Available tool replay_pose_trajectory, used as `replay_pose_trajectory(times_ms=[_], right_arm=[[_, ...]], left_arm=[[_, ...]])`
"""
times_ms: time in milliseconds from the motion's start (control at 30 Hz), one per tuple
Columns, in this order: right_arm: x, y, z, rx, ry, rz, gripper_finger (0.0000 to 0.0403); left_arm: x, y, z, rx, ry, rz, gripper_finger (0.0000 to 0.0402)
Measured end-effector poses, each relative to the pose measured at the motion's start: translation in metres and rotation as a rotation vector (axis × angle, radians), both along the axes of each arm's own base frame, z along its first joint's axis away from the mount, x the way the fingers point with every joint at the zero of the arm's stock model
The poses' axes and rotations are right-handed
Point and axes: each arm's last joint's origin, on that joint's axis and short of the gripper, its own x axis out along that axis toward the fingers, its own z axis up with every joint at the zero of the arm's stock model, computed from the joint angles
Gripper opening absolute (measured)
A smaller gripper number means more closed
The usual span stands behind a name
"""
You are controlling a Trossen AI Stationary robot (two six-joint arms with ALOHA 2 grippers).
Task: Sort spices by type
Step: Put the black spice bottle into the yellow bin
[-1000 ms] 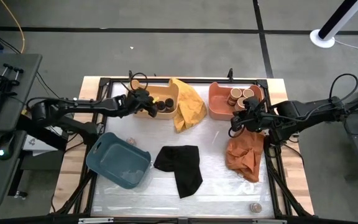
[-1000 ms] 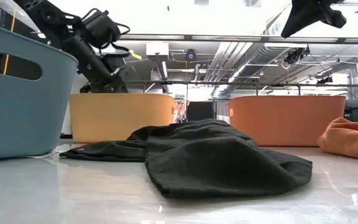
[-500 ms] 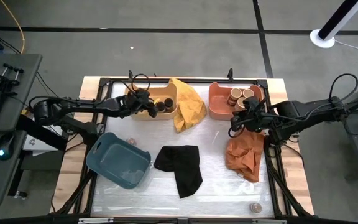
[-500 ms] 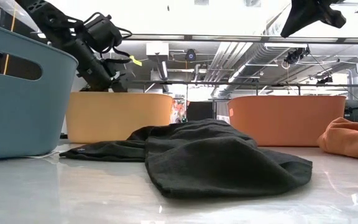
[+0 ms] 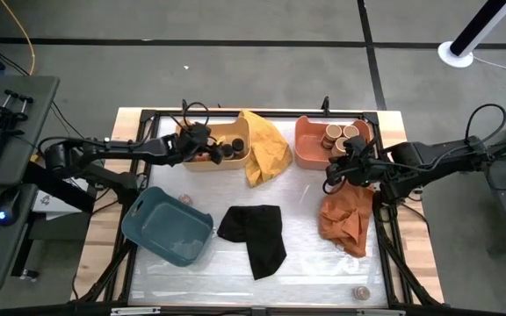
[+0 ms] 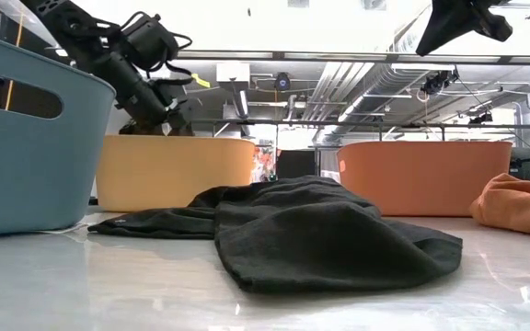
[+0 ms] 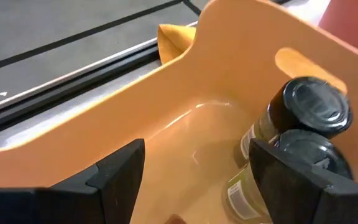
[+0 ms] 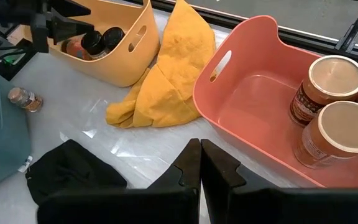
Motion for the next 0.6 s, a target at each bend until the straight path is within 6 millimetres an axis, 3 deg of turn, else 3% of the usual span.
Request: replay_pose_trajectory(times_ms=[400, 600], right_arm=[[0.0, 0.0, 0.0, -0.001, 0.004, 0.0, 0.0], [0.001, 0.0, 0.001, 0.003, -0.015, 0.0, 0.0]], left_arm=[[-0.004, -0.001, 0.015, 0.035, -0.035, -0.014, 0.0273], [-0.002, -0.001, 0.048, 0.061, -0.07, -0.034, 0.0273]])
